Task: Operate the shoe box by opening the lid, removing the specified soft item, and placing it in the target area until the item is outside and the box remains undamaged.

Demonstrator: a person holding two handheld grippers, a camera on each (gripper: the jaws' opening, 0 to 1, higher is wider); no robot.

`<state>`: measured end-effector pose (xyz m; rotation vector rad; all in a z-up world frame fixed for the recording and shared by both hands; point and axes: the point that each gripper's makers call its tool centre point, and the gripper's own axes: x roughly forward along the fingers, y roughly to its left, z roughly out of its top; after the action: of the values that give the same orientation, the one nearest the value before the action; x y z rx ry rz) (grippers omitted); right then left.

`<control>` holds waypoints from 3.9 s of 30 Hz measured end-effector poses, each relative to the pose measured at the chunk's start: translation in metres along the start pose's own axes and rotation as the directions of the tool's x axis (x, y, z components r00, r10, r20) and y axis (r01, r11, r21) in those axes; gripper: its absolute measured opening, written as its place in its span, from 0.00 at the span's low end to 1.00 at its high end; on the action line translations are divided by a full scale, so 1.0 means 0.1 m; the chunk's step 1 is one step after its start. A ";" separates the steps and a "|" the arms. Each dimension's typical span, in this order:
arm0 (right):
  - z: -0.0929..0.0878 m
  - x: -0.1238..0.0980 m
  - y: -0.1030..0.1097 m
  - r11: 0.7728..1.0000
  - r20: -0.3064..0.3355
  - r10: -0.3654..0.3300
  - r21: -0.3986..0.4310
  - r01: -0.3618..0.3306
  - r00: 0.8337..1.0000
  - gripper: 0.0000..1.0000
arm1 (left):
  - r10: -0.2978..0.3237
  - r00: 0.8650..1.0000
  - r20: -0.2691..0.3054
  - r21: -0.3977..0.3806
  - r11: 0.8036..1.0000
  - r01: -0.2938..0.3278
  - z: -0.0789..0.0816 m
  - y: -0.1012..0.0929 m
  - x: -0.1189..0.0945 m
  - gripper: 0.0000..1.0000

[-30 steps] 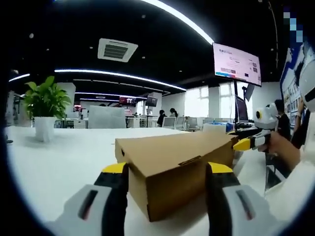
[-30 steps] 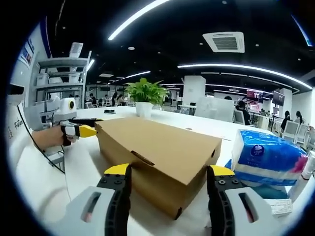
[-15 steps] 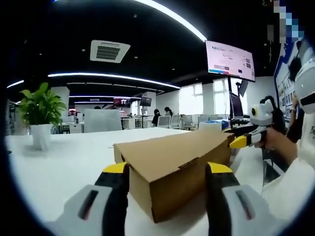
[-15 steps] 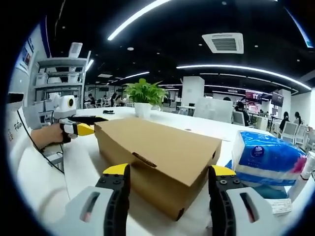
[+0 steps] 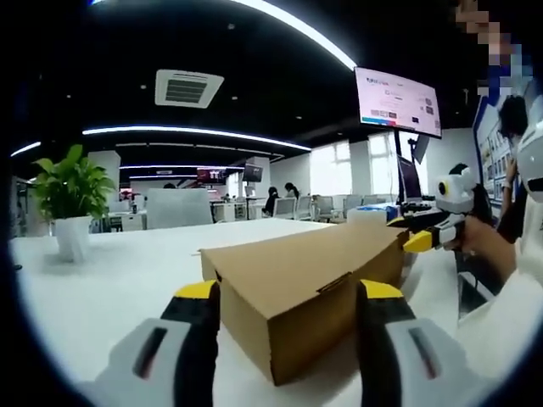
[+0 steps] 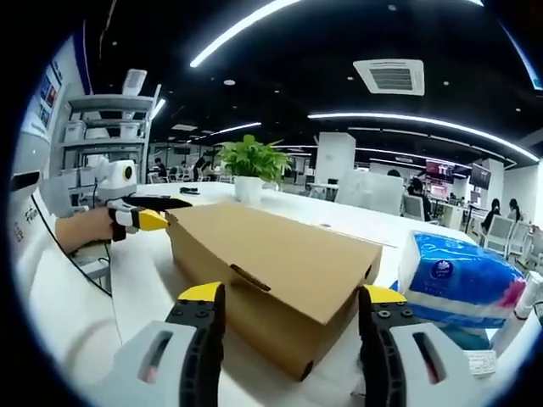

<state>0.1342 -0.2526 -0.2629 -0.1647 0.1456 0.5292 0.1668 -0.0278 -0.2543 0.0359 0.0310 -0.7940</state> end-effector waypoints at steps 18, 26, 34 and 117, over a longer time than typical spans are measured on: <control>-0.02 0.00 0.03 1.000 -0.004 0.005 -0.018 -0.006 1.000 0.60 | 0.042 0.999 -0.018 0.028 0.999 -0.041 -0.08 -0.06 -0.02 0.67; -0.05 0.02 0.00 0.999 -0.021 0.012 -0.042 -0.013 1.000 0.59 | 0.018 1.000 -0.016 -0.002 1.000 -0.018 -0.07 -0.07 -0.04 0.69; 0.02 -0.05 0.01 0.999 -0.030 0.016 -0.045 -0.018 0.999 0.60 | -0.012 0.999 -0.047 0.019 1.000 0.012 0.01 -0.01 -0.10 0.67; 0.45 -0.02 -0.05 0.990 0.081 -0.030 -0.134 0.040 0.996 0.52 | 0.083 0.995 0.047 0.126 0.988 -0.088 0.65 0.45 -0.44 0.66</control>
<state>0.1390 -0.2490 -0.2181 -0.2783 0.0299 0.5101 0.1690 0.0319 -0.1862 0.1412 -0.0603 -0.7100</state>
